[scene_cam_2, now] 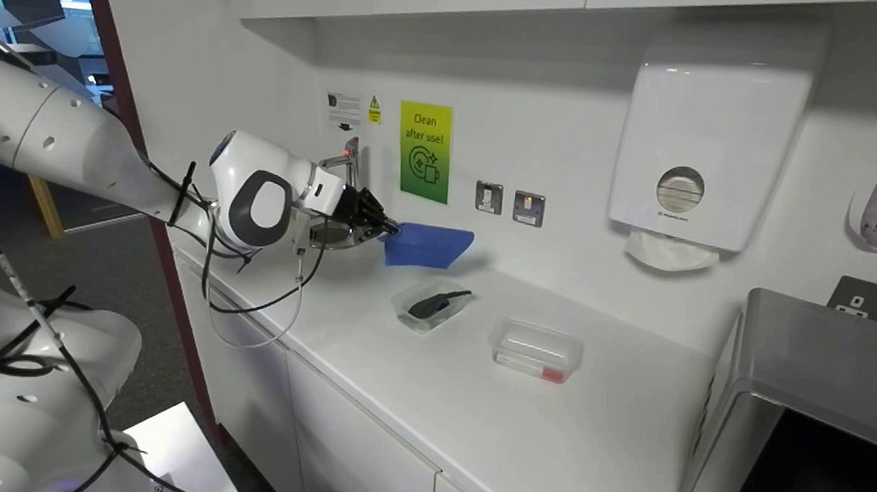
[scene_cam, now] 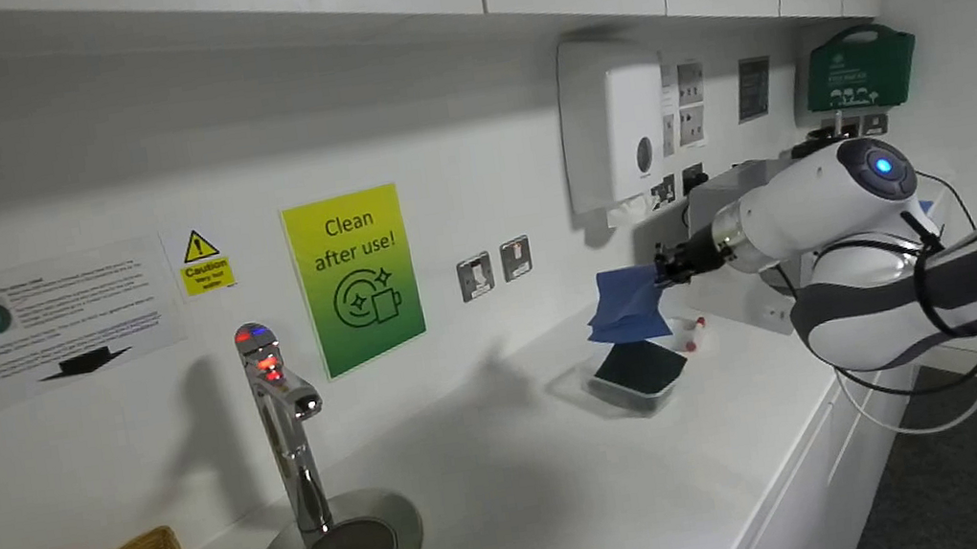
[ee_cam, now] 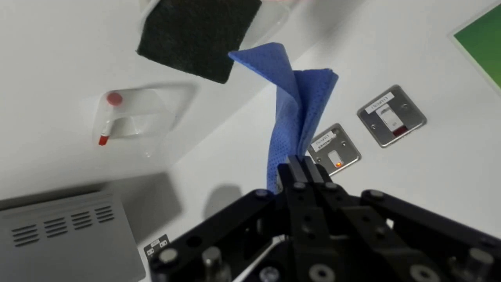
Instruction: Move the black and blue towels to the counter
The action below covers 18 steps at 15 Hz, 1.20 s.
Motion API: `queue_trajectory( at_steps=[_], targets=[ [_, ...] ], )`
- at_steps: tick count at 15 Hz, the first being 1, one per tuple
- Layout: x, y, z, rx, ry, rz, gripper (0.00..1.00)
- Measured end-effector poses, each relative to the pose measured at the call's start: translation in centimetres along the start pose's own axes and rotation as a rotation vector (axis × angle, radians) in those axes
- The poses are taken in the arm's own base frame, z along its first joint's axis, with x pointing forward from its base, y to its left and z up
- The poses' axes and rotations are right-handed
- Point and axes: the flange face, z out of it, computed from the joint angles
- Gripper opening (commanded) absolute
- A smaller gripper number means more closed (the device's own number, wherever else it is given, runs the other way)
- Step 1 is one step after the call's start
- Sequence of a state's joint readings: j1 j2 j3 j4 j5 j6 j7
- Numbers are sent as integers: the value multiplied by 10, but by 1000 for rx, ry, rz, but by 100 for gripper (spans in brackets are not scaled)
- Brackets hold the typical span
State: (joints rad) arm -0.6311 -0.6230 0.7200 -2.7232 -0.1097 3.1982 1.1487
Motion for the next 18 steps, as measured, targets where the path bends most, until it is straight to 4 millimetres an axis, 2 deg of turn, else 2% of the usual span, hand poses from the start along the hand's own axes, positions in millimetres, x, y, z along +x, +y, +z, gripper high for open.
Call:
queue_trajectory(
  at_steps=[4, 9, 13, 18],
  targets=[
    [-7, -29, -13, 53, 17, -9, 0],
    [-45, -60, -18, 104, -39, -12, 0],
    [-75, -65, -10, 105, -152, 35, 0],
    [-100, -58, 12, 55, -318, 111, 0]
  ],
)
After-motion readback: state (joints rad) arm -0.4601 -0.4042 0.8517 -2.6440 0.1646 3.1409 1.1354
